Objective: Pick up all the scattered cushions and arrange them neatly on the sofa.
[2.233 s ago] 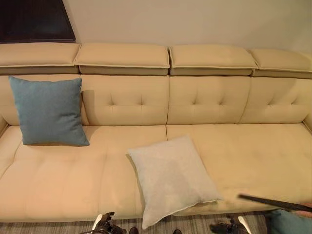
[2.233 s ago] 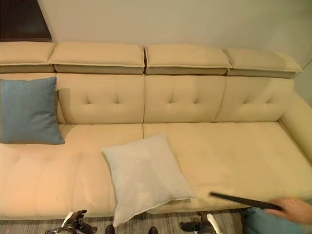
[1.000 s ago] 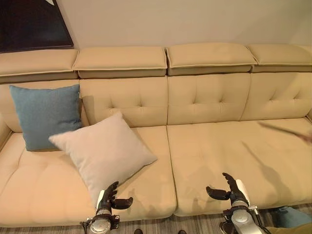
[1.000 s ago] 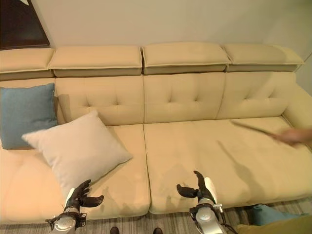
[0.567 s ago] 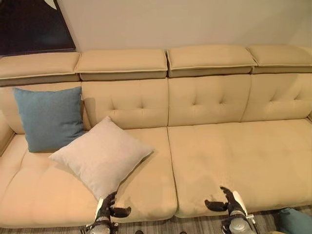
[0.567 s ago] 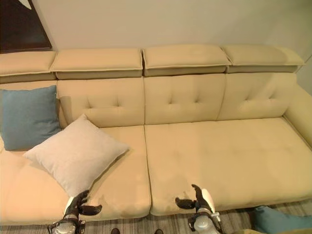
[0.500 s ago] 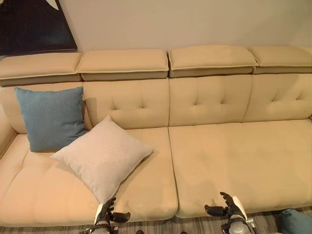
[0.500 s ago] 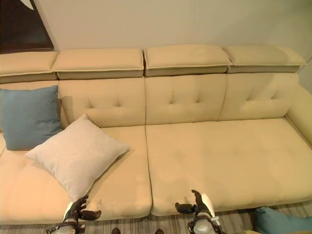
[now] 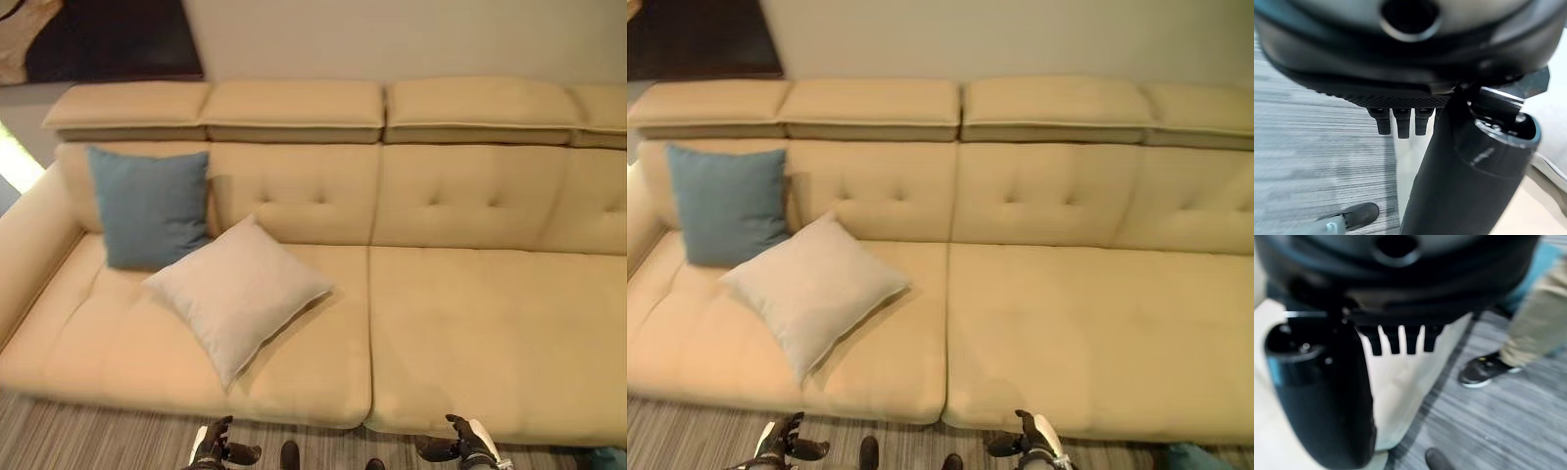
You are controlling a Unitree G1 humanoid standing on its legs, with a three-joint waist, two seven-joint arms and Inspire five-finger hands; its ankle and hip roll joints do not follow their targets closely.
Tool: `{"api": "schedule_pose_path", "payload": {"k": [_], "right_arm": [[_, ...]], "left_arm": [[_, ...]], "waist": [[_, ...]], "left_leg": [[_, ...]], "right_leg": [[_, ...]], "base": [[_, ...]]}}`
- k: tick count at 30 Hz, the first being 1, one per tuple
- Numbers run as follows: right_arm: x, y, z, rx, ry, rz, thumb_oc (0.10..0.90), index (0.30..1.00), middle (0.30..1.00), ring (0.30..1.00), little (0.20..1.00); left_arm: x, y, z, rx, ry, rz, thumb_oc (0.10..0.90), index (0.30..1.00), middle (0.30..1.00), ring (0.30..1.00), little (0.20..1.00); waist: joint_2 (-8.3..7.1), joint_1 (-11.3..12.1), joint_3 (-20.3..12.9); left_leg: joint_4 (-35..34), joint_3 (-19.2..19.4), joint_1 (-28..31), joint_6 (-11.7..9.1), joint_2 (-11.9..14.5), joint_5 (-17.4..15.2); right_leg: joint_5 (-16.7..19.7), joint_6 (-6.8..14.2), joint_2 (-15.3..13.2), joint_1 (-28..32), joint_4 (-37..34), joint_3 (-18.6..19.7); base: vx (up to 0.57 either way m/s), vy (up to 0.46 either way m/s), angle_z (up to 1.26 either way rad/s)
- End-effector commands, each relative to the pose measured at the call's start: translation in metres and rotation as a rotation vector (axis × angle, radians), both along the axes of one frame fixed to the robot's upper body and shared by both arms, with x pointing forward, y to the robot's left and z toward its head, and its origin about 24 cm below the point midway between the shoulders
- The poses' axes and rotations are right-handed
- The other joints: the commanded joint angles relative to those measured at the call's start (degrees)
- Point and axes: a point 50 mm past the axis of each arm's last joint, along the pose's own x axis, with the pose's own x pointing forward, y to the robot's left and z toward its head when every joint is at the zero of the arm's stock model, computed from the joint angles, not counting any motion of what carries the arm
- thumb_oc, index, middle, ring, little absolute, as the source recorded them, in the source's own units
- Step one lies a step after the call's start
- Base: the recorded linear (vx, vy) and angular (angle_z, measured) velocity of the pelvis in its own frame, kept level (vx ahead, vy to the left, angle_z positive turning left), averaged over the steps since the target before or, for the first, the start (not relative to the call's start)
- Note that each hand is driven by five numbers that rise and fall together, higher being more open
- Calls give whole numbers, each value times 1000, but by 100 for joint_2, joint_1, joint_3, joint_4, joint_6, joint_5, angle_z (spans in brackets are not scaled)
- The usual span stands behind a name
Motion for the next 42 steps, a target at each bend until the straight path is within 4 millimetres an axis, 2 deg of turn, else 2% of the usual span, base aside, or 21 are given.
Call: {"api": "schedule_pose_path", "payload": {"k": [1, 3, 4, 7, 11, 15, 16, 17, 19, 20, 21, 23, 27, 28, 34, 36, 37, 38, 39, 40, 42], "right_arm": [[38, 3, 16, -17, -142, 32, 800, 900, 900, 900, 900], [39, 2, 17, -19, -147, 27, 800, 900, 900, 900, 900], [39, 2, 17, -19, -147, 27, 800, 900, 900, 900, 900], [42, 6, 18, -14, -151, 40, 800, 900, 900, 900, 900], [44, 13, 16, -6, -144, 68, 800, 900, 900, 900, 900], [48, 20, 16, 9, -144, 89, 800, 900, 900, 900, 900], [48, 20, 16, 9, -144, 89, 800, 900, 900, 900, 900], [52, 24, 17, 22, -153, 99, 800, 900, 900, 900, 900], [52, 25, 18, 22, -155, 106, 800, 900, 900, 900, 900], [56, 28, 19, 28, -169, 117, 800, 900, 900, 900, 900], [56, 28, 19, 28, -169, 117, 800, 900, 900, 900, 900], [55, 26, 19, 31, -170, 103, 800, 900, 900, 900, 900], [54, 26, 19, 31, -163, 102, 800, 900, 900, 900, 900], [55, 26, 19, 31, -164, 101, 800, 900, 900, 900, 900], [49, 21, 19, 26, -164, 87, 800, 900, 900, 900, 900], [47, 19, 20, 30, -173, 75, 800, 900, 900, 900, 900], [47, 17, 20, 32, -181, 67, 800, 900, 900, 900, 900], [51, 15, 23, 29, -198, 66, 800, 900, 900, 900, 900], [51, 15, 23, 29, -198, 65, 800, 900, 900, 900, 900], [57, 14, 27, 24, -219, 65, 800, 900, 900, 900, 900], [59, 13, 28, 23, -223, 67, 800, 900, 900, 900, 900]], "left_arm": [[20, 12, 9, 55, -66, -57, 800, 900, 900, 900, 900], [22, 9, 10, 48, -79, -66, 800, 900, 900, 900, 900], [22, 9, 10, 48, -79, -66, 800, 900, 900, 900, 900], [22, 11, 11, 52, -77, -67, 800, 900, 900, 900, 900], [17, 17, 9, 65, -51, -56, 800, 900, 900, 900, 900], [19, 23, 11, 88, -52, -71, 800, 900, 900, 900, 900], [19, 23, 11, 88, -52, -71, 800, 900, 900, 900, 900], [23, 28, 14, 109, -62, -86, 800, 900, 900, 900, 900], [26, 29, 16, 118, -73, -96, 800, 900, 900, 900, 900], [37, 28, 22, 126, -113, -117, 800, 900, 900, 900, 900], [37, 28, 22, 126, -113, -117, 800, 900, 900, 900, 900], [45, 26, 26, 123, -143, -137, 800, 900, 900, 900, 900], [44, 25, 25, 119, -134, -137, 800, 900, 900, 900, 900], [48, 25, 26, 117, -140, -133, 800, 900, 900, 900, 900], [42, 20, 22, 108, -122, -149, 800, 900, 900, 900, 900], [41, 16, 21, 98, -123, -161, 800, 900, 900, 900, 900], [42, 15, 22, 93, -128, -167, 800, 900, 900, 900, 900], [46, 12, 24, 84, -148, -175, 800, 900, 900, 900, 900], [46, 12, 24, 84, -149, -175, 800, 900, 900, 900, 900], [51, 10, 28, 73, -176, -169, 800, 900, 900, 900, 900], [54, 10, 29, 68, -187, -165, 800, 900, 900, 900, 900]], "waist": [[-543, 38, 69], [-548, 6, 42], [-548, 6, 42], [-598, -20, 22], [-683, 17, 24], [-701, 33, 46], [-701, 33, 46], [-694, 1, 110], [-686, -11, 128], [-662, -133, 166], [-664, -129, 168], [-668, -255, 145], [-699, -285, 103], [-742, -369, 176], [-754, -484, 87], [-739, -543, 42], [-753, -569, 49], [-815, -557, 149], [-810, -558, 143], [-843, -510, 223], [-857, -489, 239]], "left_leg": [[150, 451, -160, 77, -153, -458], [69, 764, -140, 96, -99, -452], [68, 764, -140, 96, -99, -452], [97, 1119, -27, 85, -1, -619], [251, 1013, -35, 203, -123, -808], [279, 979, 126, 421, -294, -1009], [279, 980, 126, 422, -294, -1009], [312, 952, 231, 503, -352, -1079], [306, 932, 265, 539, -371, -1100], [254, 817, 296, 599, -412, -961], [251, 822, 301, 599, -413, -961], [130, 604, 457, 593, -521, -952], [62, 514, 494, 587, -571, -967], [65, 305, 584, 578, -669, -1007], [107, 171, 739, 517, -805, -1171], [423, 237, 684, 419, -804, -1318], [680, 314, 592, 332, -794, -1382], [1509, 462, 191, 195, -748, -1435], [1554, 463, 159, 194, -741, -1457], [2165, 552, -187, 140, -642, -1387], [2329, 585, -338, 152, -554, -1406]], "right_leg": [[-254, 78, -326, -327, 194, 148], [-187, 117, -352, -324, 86, -64], [-187, 117, -352, -324, 86, -64], [-253, 192, -376, -204, 67, -140], [-332, 245, -493, -182, 317, -51], [-499, 345, -815, -389, 1236, 88], [-500, 345, -816, -391, 1238, 89], [-440, 388, -970, -541, 1774, 210], [-415, 430, -998, -648, 1990, 326], [-298, 282, -675, -1037, 2298, 828], [-303, 282, -676, -1040, 2306, 833], [-443, 198, -229, -1156, 1980, 1238], [-330, 167, -104, -1279, 1708, 1213], [-85, 209, 10, -1614, 1503, 1205], [-98, 142, 76, -1331, 1146, 1368], [-140, 100, 87, -1170, 980, 1367], [-146, 85, 74, -1091, 901, 1362], [-162, 25, -9, -961, 839, 1382], [-160, 23, -3, -972, 840, 1380], [-211, -67, -36, -885, 826, 1407], [-244, -89, -51, -866, 828, 1408]], "base": [[-14, 17, 75], [30, 54, 71], [131, 47, 99], [134, 111, 64], [85, 160, 24], [74, 212, 7], [86, 208, 3], [58, 122, 4], [59, 144, 3], [35, 120, -1], [55, 96, 8], [149, 43, 54], [127, -14, 39], [210, -44, 29], [177, -63, 46], [148, -62, 15], [63, -71, 24], [61, -70, 29], [33, -61, 28], [34, -28, 27], [38, -19, 14]]}}
